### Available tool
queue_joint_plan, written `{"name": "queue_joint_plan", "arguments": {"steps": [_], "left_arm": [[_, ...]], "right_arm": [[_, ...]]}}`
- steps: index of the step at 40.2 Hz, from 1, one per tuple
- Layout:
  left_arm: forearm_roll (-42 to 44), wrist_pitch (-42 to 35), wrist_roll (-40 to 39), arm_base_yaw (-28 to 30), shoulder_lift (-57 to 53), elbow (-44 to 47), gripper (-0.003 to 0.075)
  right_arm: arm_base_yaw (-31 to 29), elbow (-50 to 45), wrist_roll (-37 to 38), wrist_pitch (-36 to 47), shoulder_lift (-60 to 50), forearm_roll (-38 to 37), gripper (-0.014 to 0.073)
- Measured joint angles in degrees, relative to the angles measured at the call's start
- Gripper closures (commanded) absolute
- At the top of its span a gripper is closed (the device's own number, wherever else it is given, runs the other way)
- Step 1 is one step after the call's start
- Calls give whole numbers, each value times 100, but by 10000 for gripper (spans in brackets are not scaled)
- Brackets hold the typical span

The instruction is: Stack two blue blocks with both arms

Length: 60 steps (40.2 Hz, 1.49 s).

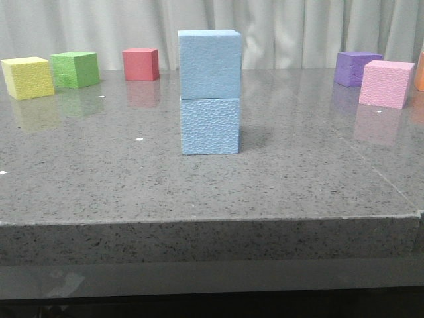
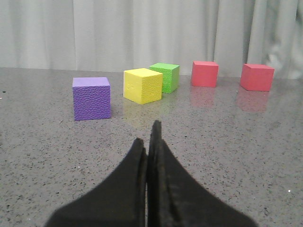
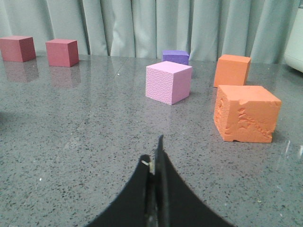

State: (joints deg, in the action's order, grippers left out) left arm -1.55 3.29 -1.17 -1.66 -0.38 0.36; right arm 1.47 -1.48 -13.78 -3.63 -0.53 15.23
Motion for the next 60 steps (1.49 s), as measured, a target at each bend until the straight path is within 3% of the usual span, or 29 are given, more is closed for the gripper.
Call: {"name": "queue_joint_plan", "arguments": {"steps": [7,18,50,60], "left_arm": [[0,0,0,0,0,0,739],[0,0,0,0,0,0,739],[0,0,0,0,0,0,739],[0,0,0,0,0,0,739]], "right_arm": [[12,0,129,130,0,-59,715],[152,0,1231,597,-6,-1182,715],[174,0,1314,664,-6,-1293,715],[-82,0,1314,664,-6,-1293,715]]}}
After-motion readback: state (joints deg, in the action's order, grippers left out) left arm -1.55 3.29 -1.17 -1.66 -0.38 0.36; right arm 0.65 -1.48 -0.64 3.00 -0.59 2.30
